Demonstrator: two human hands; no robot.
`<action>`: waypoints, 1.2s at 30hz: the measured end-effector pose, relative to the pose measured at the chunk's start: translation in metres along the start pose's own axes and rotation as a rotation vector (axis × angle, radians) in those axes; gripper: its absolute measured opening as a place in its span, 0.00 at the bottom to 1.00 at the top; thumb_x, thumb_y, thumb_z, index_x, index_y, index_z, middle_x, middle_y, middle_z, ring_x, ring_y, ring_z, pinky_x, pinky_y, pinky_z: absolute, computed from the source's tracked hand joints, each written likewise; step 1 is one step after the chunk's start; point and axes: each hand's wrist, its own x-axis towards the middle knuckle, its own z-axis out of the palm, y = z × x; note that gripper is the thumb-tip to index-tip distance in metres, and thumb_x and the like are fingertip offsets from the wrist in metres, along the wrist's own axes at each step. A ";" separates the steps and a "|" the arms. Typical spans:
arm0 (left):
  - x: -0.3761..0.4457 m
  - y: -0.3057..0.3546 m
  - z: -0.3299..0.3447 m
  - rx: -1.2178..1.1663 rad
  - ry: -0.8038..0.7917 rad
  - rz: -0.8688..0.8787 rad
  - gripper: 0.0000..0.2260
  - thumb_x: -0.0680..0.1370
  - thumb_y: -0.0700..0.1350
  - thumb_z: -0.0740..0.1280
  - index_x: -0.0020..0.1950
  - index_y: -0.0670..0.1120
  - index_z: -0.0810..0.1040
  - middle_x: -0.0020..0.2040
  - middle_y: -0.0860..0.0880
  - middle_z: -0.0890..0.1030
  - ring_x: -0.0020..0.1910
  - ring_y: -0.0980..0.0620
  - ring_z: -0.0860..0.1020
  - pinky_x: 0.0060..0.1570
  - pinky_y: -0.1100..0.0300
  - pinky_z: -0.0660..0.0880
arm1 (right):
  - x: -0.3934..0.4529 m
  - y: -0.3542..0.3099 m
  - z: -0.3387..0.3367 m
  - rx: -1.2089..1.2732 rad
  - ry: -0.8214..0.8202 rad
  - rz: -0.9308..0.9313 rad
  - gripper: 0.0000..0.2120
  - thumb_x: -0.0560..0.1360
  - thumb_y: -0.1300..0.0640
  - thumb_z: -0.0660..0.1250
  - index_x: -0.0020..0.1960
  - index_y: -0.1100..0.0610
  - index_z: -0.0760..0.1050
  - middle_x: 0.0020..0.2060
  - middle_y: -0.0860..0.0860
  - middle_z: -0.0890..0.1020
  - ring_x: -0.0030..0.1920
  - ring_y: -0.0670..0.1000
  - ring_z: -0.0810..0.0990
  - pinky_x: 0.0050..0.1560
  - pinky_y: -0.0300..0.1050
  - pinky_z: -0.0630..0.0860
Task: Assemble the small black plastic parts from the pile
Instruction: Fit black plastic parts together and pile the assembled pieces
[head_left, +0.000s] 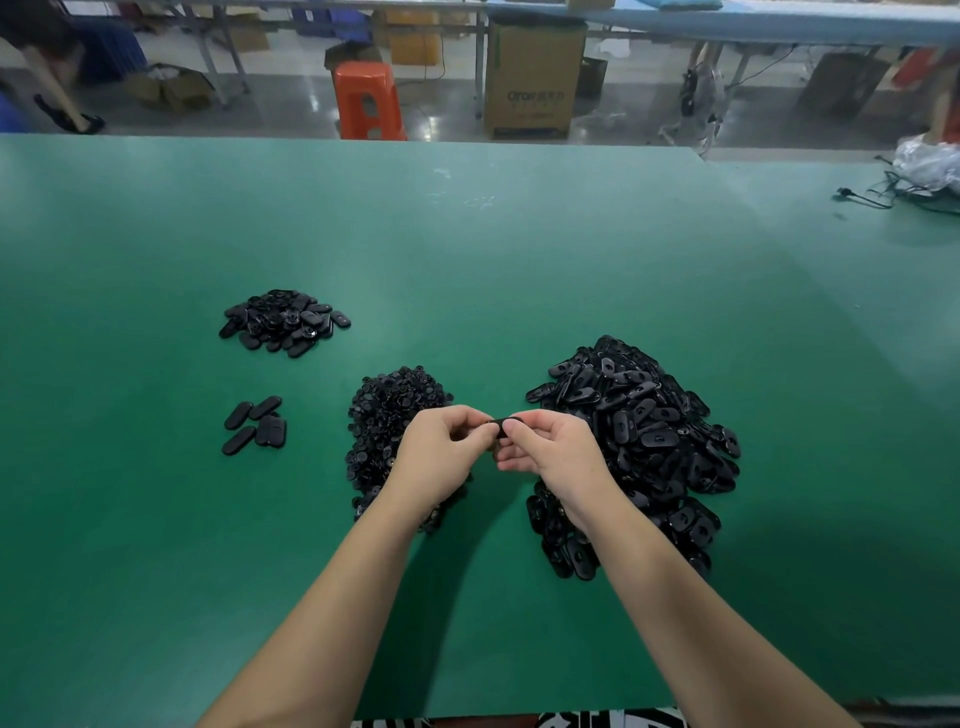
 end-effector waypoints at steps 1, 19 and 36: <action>0.000 0.000 0.001 -0.017 0.005 -0.018 0.04 0.77 0.46 0.72 0.43 0.50 0.86 0.38 0.47 0.85 0.30 0.58 0.72 0.33 0.63 0.69 | 0.000 0.000 0.000 -0.010 0.001 -0.001 0.05 0.80 0.66 0.67 0.47 0.64 0.80 0.34 0.57 0.83 0.33 0.49 0.82 0.38 0.41 0.83; 0.000 -0.008 0.004 -0.117 -0.019 -0.097 0.07 0.77 0.44 0.73 0.38 0.48 0.84 0.29 0.53 0.80 0.25 0.54 0.70 0.30 0.59 0.68 | 0.002 0.009 0.000 -0.069 -0.010 -0.040 0.05 0.79 0.66 0.68 0.46 0.63 0.81 0.34 0.56 0.84 0.33 0.48 0.82 0.37 0.40 0.82; -0.005 -0.009 0.016 -0.039 0.060 -0.096 0.05 0.76 0.47 0.72 0.41 0.48 0.81 0.33 0.50 0.85 0.32 0.50 0.83 0.34 0.56 0.78 | 0.003 0.017 0.004 -0.012 0.025 -0.034 0.07 0.77 0.68 0.69 0.47 0.59 0.83 0.39 0.55 0.87 0.40 0.50 0.86 0.40 0.38 0.81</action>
